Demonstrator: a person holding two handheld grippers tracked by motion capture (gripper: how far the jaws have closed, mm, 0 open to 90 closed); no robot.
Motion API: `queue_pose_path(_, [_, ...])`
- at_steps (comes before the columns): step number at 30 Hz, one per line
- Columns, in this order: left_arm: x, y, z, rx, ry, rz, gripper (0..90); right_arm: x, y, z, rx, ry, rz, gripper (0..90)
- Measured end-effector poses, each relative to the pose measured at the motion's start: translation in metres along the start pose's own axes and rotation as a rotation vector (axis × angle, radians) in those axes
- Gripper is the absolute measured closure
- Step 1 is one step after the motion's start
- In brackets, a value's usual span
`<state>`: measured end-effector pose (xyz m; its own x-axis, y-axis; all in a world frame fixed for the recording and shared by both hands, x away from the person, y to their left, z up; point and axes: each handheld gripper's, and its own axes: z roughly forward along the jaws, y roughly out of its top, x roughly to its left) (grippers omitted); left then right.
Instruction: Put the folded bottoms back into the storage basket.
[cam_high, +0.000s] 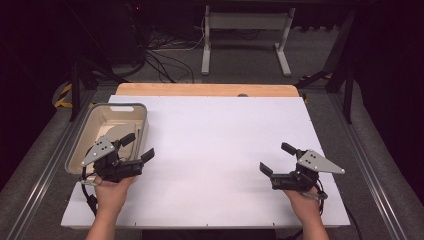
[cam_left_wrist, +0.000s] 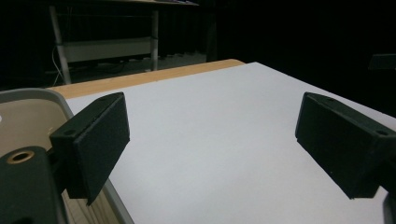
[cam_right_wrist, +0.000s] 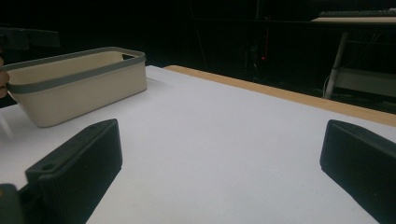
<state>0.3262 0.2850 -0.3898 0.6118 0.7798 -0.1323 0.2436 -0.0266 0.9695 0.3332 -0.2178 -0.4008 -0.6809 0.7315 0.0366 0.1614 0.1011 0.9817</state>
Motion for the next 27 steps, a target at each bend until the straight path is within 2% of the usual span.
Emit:
queue_pose_path(10, [0.0006,-0.002,0.0016,0.0,-0.004,-0.001,11.0,-0.0063,-0.0015,-0.0045,-0.003,-0.022,0.011,0.0])
queue_pose_path(27, [0.0002,-0.0026,0.0,-0.013,-0.009,-0.002,11.2,-0.0072,-0.0009,-0.0057,-0.007,-0.028,0.012,0.0])
